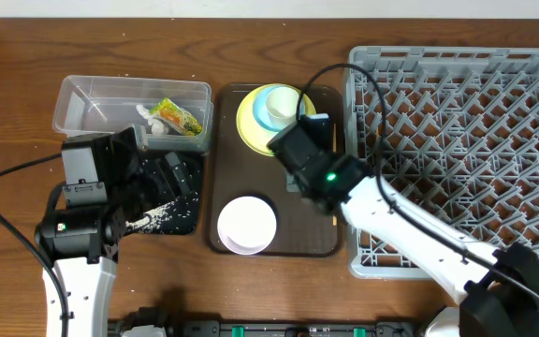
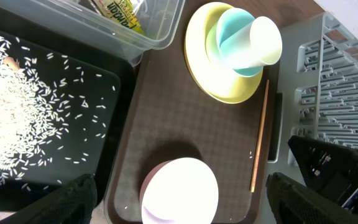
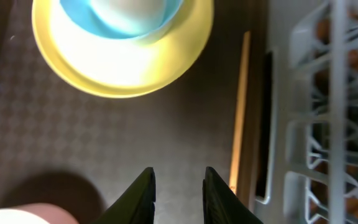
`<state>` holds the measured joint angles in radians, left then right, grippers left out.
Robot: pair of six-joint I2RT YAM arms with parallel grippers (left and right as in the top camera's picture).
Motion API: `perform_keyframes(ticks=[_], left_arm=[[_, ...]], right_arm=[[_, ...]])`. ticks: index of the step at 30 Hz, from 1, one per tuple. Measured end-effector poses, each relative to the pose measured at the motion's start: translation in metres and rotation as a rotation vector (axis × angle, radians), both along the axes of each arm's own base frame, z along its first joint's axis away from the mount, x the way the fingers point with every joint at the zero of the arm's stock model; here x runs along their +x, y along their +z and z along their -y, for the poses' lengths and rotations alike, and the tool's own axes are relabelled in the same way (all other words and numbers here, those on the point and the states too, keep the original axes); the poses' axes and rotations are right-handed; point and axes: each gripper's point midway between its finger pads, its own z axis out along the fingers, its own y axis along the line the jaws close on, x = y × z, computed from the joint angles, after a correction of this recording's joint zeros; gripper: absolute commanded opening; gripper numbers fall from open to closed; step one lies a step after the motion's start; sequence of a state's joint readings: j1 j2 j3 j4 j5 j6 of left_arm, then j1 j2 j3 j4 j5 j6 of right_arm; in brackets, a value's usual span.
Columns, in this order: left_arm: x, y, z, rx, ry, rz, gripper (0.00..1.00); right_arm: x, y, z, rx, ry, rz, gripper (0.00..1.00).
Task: Sort waste into correct bins and load items into the dishwasher rack
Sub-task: 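Return the right gripper to the second chopstick on the tray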
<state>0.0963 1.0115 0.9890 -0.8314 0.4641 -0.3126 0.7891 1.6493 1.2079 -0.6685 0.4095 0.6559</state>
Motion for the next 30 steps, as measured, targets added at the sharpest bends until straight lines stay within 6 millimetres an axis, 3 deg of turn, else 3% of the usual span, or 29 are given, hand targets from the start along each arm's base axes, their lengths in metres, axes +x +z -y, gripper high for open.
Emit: perform_keyframes(ticks=[3,15,30], left_arm=[[0.000,0.000,0.000,0.000,0.000,0.000,0.89],[0.000,0.000,0.000,0.000,0.000,0.000,0.89],[0.000,0.000,0.000,0.000,0.000,0.000,0.89]], right_arm=[[0.003,-0.005,0.006,-0.044,-0.046,0.022,0.25],[0.009,-0.066,0.032,-0.191,-0.149,-0.067,0.38],[0.015,-0.091,0.039,-0.155,-0.181,-0.141,0.37]])
